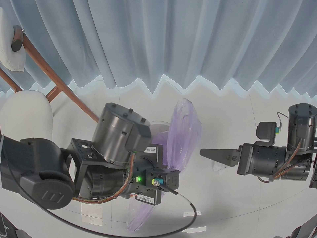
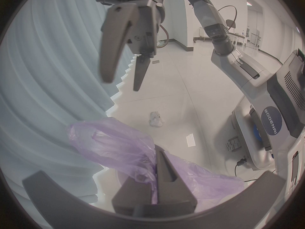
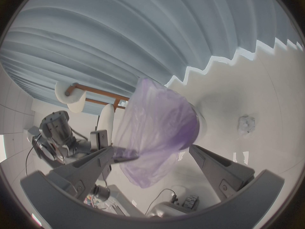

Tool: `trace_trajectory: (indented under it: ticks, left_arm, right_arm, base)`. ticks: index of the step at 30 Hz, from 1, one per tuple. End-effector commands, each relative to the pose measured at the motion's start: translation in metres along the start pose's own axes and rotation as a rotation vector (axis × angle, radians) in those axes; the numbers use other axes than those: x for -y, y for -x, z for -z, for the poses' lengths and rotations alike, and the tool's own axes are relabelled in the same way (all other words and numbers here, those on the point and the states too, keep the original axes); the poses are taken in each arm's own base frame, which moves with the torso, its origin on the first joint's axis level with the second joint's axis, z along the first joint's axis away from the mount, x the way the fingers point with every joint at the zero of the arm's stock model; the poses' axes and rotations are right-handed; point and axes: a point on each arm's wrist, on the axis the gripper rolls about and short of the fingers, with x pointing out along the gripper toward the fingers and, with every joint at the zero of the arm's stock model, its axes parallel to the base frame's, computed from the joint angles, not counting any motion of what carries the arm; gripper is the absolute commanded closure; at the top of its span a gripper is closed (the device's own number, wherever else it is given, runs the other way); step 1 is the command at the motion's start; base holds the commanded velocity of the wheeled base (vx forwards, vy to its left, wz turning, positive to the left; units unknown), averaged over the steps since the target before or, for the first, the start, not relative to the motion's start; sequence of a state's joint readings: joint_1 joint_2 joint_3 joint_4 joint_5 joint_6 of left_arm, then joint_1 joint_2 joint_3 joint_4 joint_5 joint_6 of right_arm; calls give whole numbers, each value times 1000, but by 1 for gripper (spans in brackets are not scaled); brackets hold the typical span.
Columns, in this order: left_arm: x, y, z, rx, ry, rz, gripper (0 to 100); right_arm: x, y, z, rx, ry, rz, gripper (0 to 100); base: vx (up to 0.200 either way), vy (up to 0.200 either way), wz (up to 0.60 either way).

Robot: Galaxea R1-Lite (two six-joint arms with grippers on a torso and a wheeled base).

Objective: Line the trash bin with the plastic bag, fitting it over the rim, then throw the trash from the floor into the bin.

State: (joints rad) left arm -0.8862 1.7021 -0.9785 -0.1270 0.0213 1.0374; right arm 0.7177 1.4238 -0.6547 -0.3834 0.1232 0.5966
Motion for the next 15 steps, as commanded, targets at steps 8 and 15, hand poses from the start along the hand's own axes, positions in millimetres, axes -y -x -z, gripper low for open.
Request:
trace_trajectory:
  ticks: [8,15]
  left_arm:
    - [7,-21,-2,-15,-11,12,100]
    - [12,-17,2,-54,-12,5,100]
  right_arm:
    - [8,-48,9,53,-45,128,0]
    - [8,-59,6,74,-58,160,0]
  base:
    - [0,0,0]
    - [0,0,0]
